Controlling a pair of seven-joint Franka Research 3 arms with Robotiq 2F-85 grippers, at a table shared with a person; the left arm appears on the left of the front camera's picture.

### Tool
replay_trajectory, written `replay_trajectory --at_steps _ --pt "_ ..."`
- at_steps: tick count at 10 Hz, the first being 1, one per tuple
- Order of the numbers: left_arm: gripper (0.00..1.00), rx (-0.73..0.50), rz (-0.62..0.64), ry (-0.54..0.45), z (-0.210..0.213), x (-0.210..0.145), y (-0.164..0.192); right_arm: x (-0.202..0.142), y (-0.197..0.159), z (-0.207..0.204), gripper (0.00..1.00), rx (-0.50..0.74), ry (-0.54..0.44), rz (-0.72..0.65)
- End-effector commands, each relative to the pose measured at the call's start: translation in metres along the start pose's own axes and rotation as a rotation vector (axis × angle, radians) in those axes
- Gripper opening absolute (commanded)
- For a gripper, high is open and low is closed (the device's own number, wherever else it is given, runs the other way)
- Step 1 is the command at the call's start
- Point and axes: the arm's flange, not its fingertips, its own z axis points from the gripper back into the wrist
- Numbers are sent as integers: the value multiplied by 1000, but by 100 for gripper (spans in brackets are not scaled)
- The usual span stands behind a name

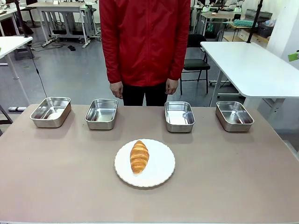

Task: Place the bread in the container.
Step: Place the Butter Roll into the Airtight Container indicated by the human.

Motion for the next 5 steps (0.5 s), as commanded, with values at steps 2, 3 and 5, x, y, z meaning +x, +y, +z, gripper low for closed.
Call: replay_trajectory --at_steps 2,3,5 --pt "100 -10 -9 -11 1 -1 0 1 1 0 100 2 -4 3" --pt "100 -10 -9 -11 1 -1 0 1 1 0 100 2 -4 3" --pt "100 -10 -9 -11 1 -1 0 1 1 0 100 2 -4 3"
